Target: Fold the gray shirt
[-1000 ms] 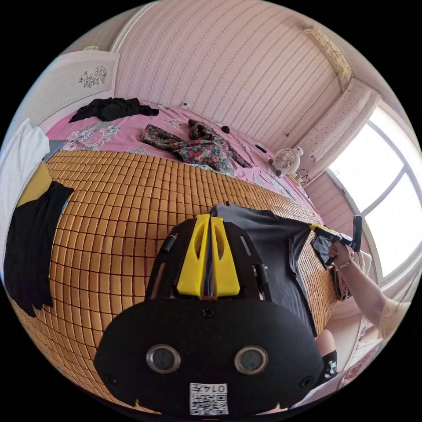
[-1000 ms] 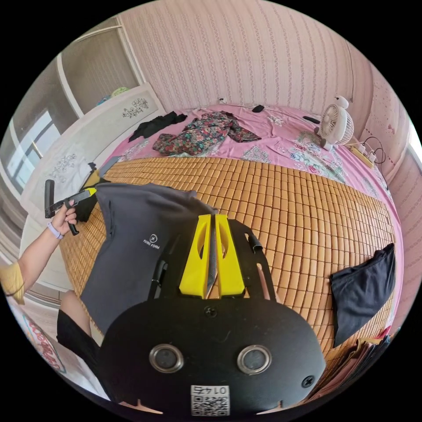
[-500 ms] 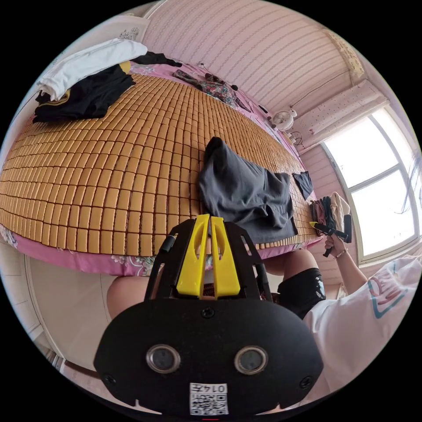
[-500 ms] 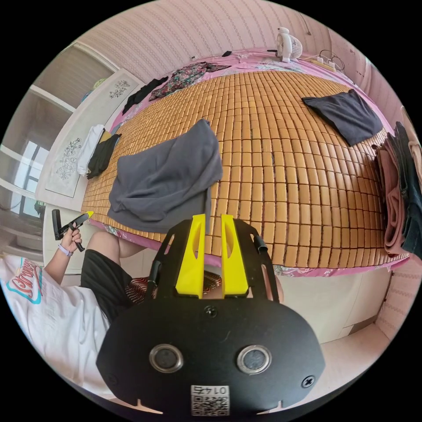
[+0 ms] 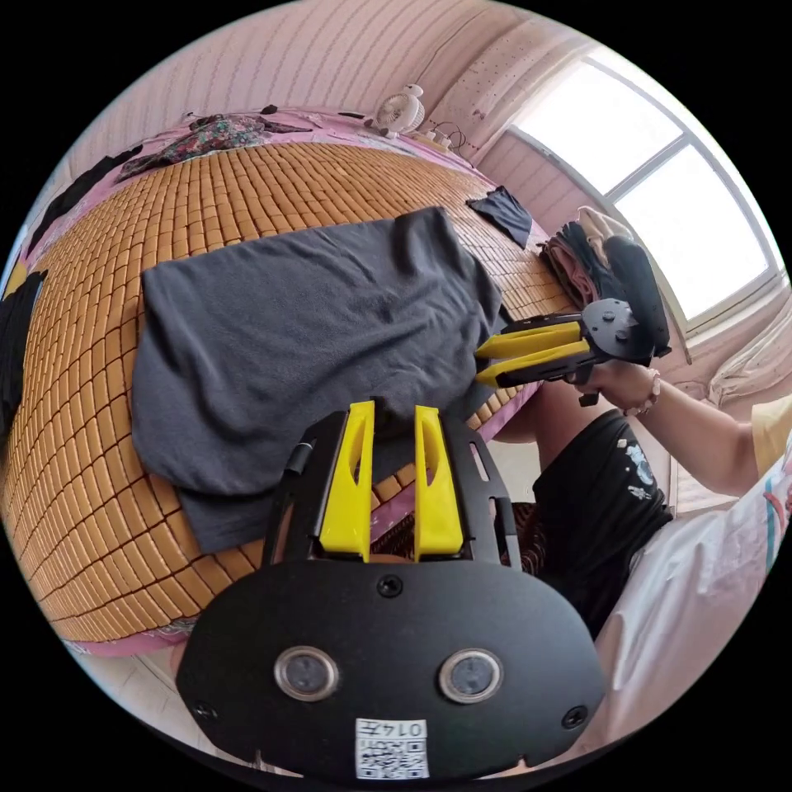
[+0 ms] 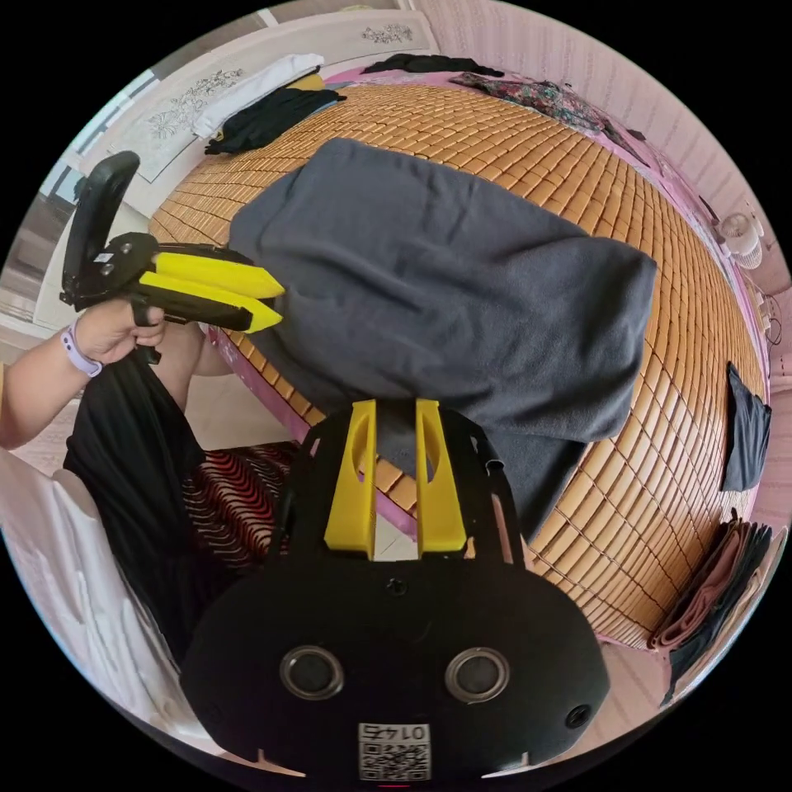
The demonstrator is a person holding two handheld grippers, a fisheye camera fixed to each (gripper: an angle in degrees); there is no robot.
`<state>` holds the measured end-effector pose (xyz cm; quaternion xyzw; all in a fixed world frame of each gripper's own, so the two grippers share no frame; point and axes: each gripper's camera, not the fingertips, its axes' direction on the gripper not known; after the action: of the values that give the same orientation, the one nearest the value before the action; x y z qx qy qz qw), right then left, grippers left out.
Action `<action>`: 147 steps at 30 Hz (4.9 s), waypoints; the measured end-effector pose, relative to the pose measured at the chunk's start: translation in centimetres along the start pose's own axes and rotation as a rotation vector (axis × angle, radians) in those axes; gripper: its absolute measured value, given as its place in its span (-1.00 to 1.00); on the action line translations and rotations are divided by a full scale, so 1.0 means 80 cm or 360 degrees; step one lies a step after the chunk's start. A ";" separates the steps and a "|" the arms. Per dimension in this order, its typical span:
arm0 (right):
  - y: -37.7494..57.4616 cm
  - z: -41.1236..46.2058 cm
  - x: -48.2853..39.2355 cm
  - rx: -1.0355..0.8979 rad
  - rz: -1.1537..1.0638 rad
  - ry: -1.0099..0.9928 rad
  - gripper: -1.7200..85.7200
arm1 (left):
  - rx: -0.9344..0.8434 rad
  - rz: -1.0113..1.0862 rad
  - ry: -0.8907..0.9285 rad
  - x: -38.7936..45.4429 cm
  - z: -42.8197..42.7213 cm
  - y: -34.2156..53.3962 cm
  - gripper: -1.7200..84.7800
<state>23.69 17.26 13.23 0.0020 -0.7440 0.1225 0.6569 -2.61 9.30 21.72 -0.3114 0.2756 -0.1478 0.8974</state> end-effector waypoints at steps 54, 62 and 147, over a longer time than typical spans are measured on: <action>0.010 0.032 0.207 0.0312 0.1233 -0.0135 -0.94 | 0.0143 -0.0512 -0.0480 -0.084 -0.069 0.030 -0.96; -0.024 0.080 0.148 0.0190 0.0977 0.0048 -0.93 | 0.0082 -0.0541 -0.0670 -0.096 -0.074 0.011 -0.97; 0.204 -0.115 0.331 0.0861 0.1135 -0.0846 -0.83 | 0.0075 0.0980 -0.0112 0.365 0.114 0.013 -0.96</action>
<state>26.38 38.97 37.17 -0.0509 -0.7813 0.5219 0.3387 26.30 1.70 15.26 -0.1973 0.3221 0.1356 0.9159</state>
